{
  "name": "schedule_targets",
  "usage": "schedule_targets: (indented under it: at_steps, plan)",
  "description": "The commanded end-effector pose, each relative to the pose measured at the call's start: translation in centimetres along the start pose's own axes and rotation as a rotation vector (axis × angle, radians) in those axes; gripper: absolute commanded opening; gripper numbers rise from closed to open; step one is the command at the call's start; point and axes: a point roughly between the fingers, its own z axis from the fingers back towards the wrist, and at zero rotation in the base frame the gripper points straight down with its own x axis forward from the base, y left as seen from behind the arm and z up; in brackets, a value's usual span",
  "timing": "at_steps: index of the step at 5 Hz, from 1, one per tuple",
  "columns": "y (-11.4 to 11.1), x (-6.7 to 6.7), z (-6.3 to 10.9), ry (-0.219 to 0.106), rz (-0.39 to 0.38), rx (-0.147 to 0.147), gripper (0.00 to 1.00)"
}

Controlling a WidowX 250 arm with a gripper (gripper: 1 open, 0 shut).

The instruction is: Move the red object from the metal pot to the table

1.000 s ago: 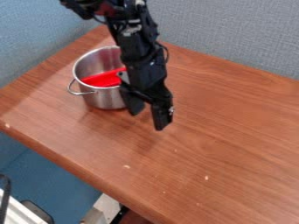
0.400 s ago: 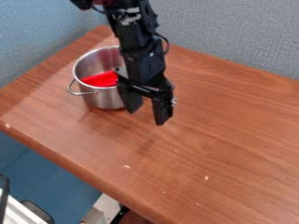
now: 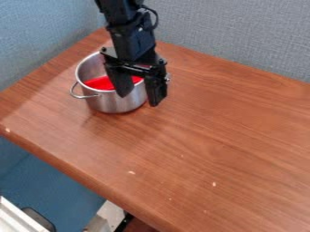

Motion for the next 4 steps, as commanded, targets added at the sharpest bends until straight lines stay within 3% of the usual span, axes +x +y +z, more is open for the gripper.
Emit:
schedule_targets:
  at_steps: [1,3,4]
  plan:
    - [-0.8,0.9,2.5,-0.077,0.009,0.024,1.0]
    - [0.6,2.2,0.8,-0.089,-0.098,0.042,1.0]
    - [-0.3,3.2,2.4,-0.119,-0.121,0.054,1.0]
